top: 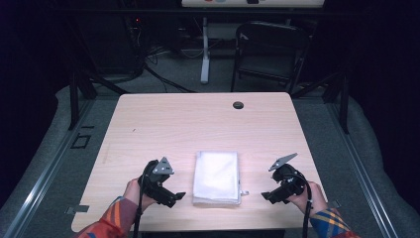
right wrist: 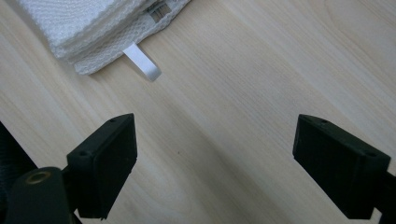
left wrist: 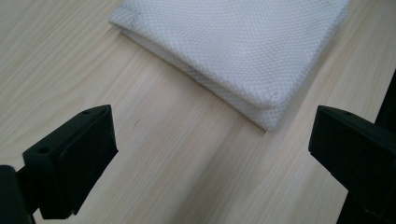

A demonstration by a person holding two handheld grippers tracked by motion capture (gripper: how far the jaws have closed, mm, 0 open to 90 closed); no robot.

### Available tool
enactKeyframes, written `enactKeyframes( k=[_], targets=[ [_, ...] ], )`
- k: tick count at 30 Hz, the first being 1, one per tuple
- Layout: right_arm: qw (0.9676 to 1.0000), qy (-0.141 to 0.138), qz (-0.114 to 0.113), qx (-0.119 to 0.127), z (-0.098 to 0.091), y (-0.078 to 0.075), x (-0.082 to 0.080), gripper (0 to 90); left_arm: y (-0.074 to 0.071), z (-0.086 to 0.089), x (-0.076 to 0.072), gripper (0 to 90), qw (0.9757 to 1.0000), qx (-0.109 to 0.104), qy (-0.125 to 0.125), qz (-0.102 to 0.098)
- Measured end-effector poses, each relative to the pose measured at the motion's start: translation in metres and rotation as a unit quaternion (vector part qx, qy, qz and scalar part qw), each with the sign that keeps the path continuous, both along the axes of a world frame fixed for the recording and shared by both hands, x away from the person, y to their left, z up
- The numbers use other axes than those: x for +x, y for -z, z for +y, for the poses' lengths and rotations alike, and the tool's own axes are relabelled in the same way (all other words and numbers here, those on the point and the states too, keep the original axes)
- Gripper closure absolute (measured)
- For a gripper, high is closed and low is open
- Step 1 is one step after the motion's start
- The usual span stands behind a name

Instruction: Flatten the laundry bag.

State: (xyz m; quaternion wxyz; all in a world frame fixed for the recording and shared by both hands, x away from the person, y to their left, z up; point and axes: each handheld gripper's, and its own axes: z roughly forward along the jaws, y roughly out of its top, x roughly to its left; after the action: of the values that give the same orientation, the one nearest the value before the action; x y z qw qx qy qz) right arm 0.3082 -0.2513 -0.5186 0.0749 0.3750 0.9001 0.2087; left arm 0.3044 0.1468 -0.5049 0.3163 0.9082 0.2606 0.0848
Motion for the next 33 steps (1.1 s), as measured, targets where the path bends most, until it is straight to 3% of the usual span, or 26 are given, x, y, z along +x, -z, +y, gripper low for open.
enactKeyframes(
  k=[14,21,33],
  targets=[
    [0.9999,-0.009,0.013,0.001,0.005,0.002,0.0,14.4,0.007,-0.041,0.004,5.5,0.9984,0.016,0.054,0.005],
    [0.9998,-0.007,0.018,0.009,0.005,0.003,0.0,15.1,0.009,-0.057,0.005,12.3,0.9964,0.026,0.081,0.002],
    [0.9995,-0.014,0.029,0.007,0.009,0.007,0.001,15.5,0.025,-0.082,0.01,18.8,0.9915,0.049,0.119,0.019]
  ],
)
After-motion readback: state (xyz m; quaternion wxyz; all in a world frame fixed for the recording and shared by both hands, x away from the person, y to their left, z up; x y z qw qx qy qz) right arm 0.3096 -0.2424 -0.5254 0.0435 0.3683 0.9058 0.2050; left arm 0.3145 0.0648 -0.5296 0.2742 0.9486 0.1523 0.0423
